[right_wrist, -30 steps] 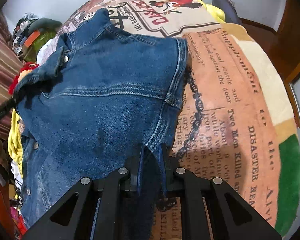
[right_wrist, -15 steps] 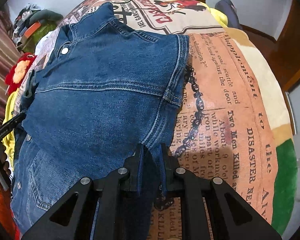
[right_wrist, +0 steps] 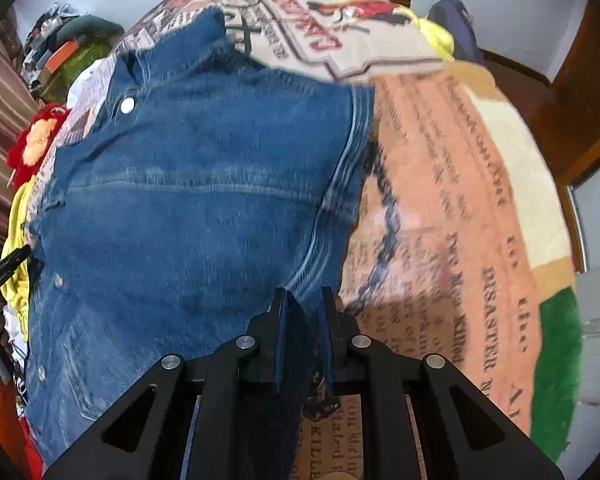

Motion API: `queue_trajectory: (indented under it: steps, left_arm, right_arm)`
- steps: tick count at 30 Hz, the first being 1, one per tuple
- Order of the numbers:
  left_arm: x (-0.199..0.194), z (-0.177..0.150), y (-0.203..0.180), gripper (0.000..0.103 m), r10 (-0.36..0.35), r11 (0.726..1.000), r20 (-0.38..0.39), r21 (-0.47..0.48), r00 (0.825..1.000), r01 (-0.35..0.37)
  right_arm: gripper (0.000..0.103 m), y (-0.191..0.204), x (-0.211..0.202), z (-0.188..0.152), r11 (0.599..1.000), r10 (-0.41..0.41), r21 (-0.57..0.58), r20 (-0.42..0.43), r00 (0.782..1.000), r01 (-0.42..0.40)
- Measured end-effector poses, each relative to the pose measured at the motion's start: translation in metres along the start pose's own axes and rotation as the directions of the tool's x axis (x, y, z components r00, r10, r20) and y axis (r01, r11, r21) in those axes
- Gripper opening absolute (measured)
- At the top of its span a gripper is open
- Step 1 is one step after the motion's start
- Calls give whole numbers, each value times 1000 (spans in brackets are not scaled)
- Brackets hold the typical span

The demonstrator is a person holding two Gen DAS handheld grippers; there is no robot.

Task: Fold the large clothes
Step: 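Fold the jacket side inward with the right gripper and release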

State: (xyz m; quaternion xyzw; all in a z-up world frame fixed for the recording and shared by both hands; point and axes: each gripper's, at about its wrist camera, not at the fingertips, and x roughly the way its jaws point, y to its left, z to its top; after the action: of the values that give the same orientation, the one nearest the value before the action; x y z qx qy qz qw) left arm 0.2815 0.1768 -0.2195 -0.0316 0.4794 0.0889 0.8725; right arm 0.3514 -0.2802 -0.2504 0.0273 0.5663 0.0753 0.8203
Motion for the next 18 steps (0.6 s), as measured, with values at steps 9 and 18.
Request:
queue_trajectory:
  steps: [9,18]
  left_arm:
    - [-12,48,-67,81,-155,983,77,115,985,146]
    - [44,21,-100,82,-158,966,-80,193,984,171]
  right_arm:
    - [11,23,-6,37,996,-44,-71,79,996,49]
    - [12,35,23,21,932,-201,-281,118,972,227]
